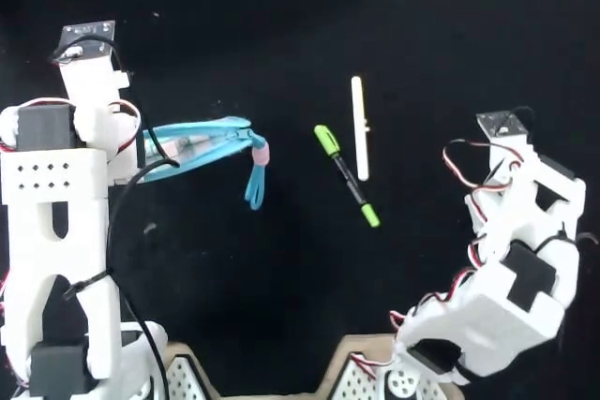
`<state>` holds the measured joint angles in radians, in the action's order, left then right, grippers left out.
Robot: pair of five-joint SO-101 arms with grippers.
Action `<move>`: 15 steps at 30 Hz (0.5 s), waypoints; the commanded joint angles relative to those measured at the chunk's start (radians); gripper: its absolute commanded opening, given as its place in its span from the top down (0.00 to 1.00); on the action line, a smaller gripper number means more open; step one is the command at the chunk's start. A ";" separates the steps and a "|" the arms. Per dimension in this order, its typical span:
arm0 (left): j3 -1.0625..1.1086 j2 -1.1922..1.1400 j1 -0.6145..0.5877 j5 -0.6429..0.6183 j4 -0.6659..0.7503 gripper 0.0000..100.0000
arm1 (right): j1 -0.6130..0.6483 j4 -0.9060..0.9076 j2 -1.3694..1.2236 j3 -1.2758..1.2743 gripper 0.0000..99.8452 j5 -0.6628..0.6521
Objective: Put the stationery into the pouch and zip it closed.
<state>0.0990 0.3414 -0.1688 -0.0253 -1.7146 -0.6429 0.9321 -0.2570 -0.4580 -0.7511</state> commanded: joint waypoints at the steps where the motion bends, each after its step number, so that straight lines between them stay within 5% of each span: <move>1: 0.044 -0.009 0.001 -0.003 -0.008 0.97 | 0.017 0.071 0.058 0.039 0.99 -0.052; 8: 0.042 -0.009 0.001 -0.003 -0.008 0.97 | 0.048 0.311 0.311 0.022 0.99 -0.057; 15: 0.048 -0.009 0.001 -0.003 -0.008 0.97 | 0.132 0.327 0.601 -0.094 0.99 -0.031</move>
<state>0.0990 0.3414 -0.1688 -0.0253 -1.7146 -0.5646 1.2451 0.1542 -0.4979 -0.7925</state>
